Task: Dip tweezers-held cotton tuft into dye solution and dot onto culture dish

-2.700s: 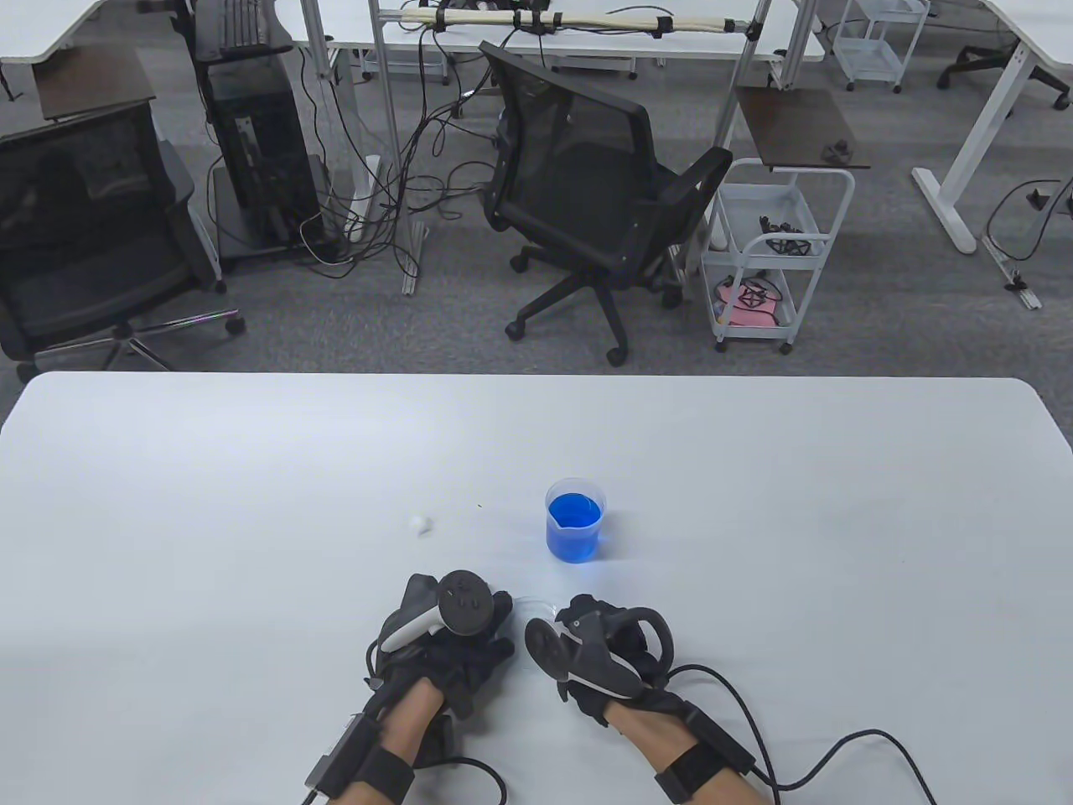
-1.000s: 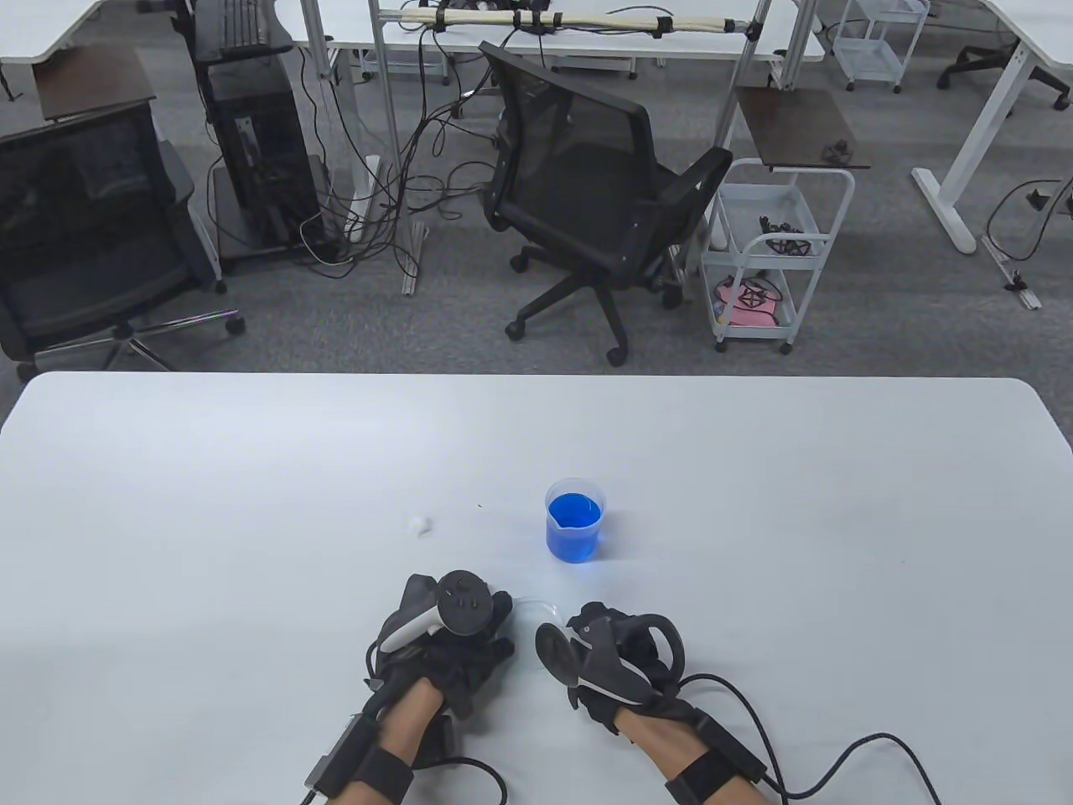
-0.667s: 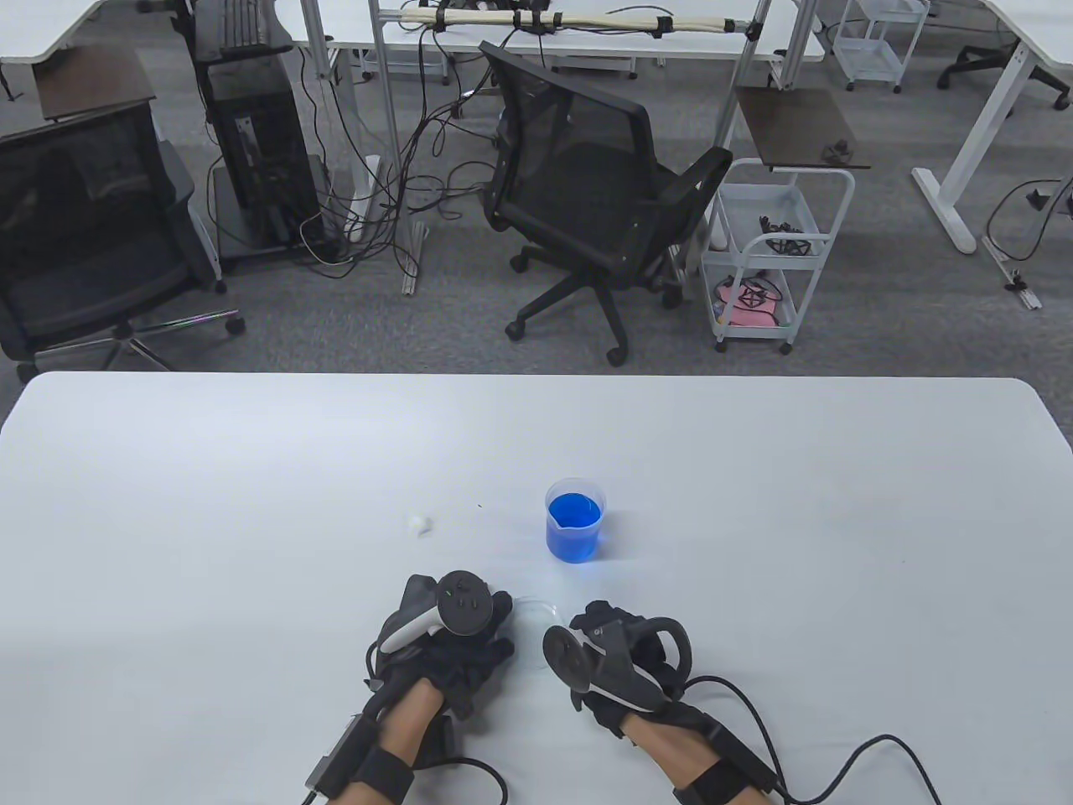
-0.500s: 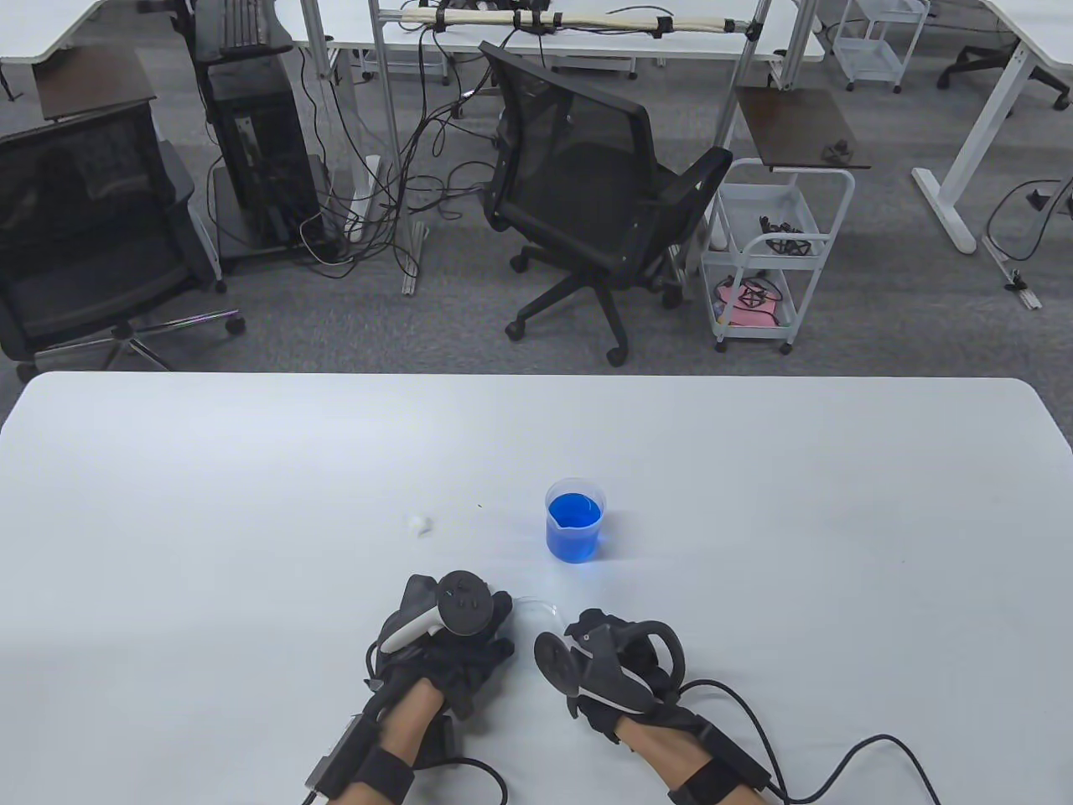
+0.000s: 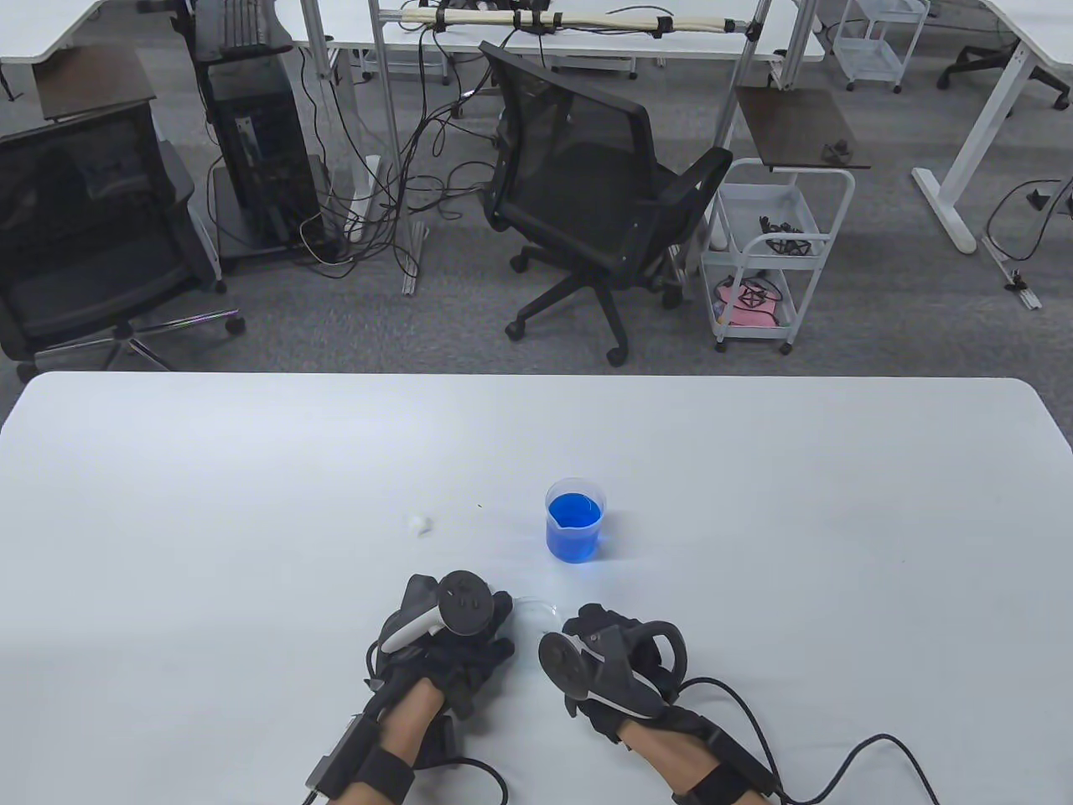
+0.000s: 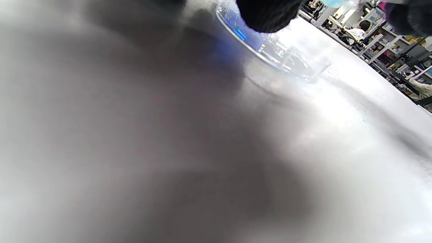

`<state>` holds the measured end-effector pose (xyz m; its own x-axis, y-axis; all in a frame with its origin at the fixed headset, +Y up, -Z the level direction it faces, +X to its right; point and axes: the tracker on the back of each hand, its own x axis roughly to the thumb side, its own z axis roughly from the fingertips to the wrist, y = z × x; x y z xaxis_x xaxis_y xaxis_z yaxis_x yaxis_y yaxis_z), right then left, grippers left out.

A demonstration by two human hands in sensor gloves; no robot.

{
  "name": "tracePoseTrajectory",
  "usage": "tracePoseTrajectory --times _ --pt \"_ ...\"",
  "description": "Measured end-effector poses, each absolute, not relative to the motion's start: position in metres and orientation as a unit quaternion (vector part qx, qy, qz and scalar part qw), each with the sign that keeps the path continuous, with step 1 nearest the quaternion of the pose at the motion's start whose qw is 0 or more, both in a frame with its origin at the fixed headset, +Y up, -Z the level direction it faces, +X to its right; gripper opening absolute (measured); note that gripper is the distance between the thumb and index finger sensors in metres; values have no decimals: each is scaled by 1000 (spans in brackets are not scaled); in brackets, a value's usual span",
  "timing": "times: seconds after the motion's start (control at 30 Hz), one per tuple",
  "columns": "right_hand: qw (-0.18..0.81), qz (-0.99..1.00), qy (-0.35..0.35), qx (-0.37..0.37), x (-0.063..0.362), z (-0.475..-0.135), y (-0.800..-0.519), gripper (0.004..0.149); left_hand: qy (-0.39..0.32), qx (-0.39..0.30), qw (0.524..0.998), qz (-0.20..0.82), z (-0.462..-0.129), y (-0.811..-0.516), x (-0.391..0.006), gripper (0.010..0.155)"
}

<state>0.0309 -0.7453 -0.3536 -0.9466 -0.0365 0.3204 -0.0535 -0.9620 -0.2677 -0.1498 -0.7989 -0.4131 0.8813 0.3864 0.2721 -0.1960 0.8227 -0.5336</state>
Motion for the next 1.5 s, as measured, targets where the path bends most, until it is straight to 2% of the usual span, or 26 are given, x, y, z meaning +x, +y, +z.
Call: tracePoseTrajectory --times 0.17,0.33,0.67,0.97,1.1,1.33,1.5 --pt "-23 979 -106 174 22 -358 -765 40 -187 -254 936 155 -413 -799 -150 67" --pt "-32 979 -97 175 18 -361 -773 40 -188 -254 936 154 -413 -799 -150 67" --pt "3 979 -133 158 22 -367 -752 40 -188 -254 936 154 -413 -799 -149 67" --pt "-33 981 -101 163 15 -376 -775 40 -188 -254 936 155 -412 -799 -149 67" --pt "-25 981 -110 159 17 -376 -772 40 -189 -254 936 155 -412 -799 -148 67" --pt "0 980 -143 137 28 -376 -750 40 -190 -254 936 156 -412 -799 -148 67" --pt "-10 981 -135 137 28 -380 -757 40 -189 -254 936 154 -412 -800 -148 67"
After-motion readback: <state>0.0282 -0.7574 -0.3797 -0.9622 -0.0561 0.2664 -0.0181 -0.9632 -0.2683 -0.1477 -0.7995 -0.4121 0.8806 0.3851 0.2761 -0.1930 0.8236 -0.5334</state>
